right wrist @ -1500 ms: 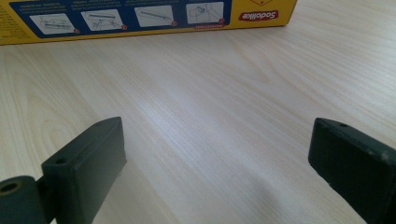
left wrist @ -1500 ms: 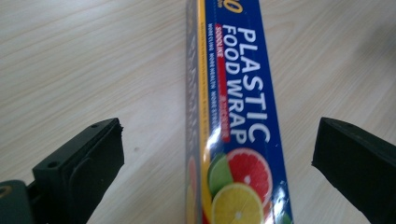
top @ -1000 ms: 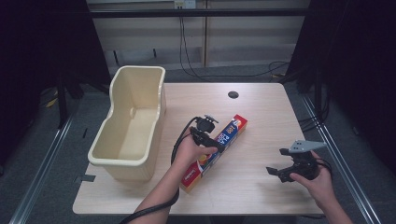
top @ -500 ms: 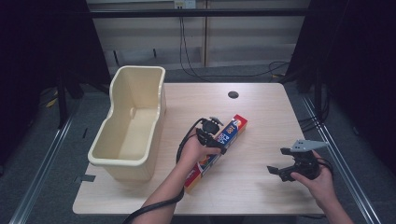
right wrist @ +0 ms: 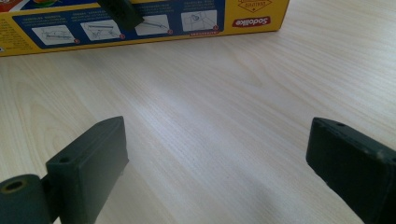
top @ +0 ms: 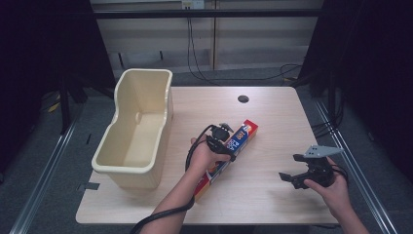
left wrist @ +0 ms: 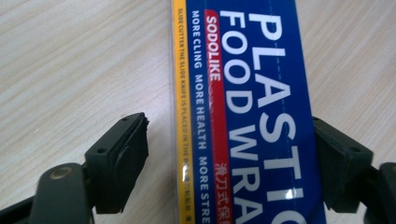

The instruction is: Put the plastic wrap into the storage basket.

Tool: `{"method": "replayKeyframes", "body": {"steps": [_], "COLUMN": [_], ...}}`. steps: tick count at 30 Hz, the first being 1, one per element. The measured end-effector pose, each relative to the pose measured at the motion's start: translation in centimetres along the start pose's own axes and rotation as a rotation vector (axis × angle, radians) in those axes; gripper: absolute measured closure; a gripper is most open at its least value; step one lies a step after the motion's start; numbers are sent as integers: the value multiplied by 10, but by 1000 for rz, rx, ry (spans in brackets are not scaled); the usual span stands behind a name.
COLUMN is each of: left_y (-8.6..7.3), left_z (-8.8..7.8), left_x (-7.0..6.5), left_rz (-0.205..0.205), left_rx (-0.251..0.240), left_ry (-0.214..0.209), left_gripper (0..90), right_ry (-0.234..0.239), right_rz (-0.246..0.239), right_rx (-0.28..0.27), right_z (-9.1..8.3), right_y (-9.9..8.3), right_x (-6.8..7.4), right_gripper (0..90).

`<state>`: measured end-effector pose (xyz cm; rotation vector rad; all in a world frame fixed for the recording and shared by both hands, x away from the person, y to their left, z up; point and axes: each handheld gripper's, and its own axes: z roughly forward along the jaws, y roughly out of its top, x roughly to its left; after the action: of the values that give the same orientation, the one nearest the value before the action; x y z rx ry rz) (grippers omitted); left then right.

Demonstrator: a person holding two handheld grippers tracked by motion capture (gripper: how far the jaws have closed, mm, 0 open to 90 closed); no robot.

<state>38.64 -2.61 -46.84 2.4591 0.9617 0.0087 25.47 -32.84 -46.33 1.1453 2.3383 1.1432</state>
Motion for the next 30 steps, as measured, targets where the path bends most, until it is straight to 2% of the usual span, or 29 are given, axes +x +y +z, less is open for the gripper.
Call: {"method": "replayKeyframes", "body": {"steps": [4, 6, 8, 11, 14, 15, 17, 19, 20, 21, 22, 25, 28, 30], "left_y": [1, 2, 3, 5, 7, 11, 12, 13, 14, 14, 15, 16, 18, 19], "left_z": [2, 3, 6, 7, 6, 2, 1, 1, -2, -2, -6, -11, -21, -24], "left_x": [-2, -2, -2, -3, -6, -7, -6, -5, -5, -5, -6, -7, -6, -6], "left_rz": [-20, -11, -22, -16, -31, -26, -18, -31, -41, -41, -59, -57, -80, -80], "left_rx": [14, 33, 71, 87, 101, 131, 148, 161, 184, 184, 191, 200, 203, 202], "left_ry": [-3, -4, -12, 4, 27, 50, 43, 35, 18, 18, 3, 5, -7, -7], "left_gripper": [239, 255, 289, 318, 371, 391, 396, 399, 400, 400, 400, 400, 401, 400], "right_ry": [4, 1, 3, 7, 3, 6, 7, 9, 9, 9, 7, 10, 13, 12], "right_rz": [2, 1, 2, 1, 1, 0, 0, -7, -6, -6, -7, -7, -11, -10], "right_rx": [-2, -4, -5, -5, -2, -1, -2, 0, 3, 3, 4, 4, 6, 4], "right_z": [0, -1, -1, -1, 0, 0, 0, 1, 1, 1, 1, 2, 2, 1], "right_y": [0, 0, 0, 0, 0, 0, 0, 0, 0, 0, 0, 0, 0, 0], "right_x": [0, -1, 0, 0, 0, 0, 0, 0, 1, 1, 0, 0, 1, 1], "right_gripper": [53, 53, 53, 53, 53, 53, 53, 53, 53, 53, 51, 51, 50, 50]}}
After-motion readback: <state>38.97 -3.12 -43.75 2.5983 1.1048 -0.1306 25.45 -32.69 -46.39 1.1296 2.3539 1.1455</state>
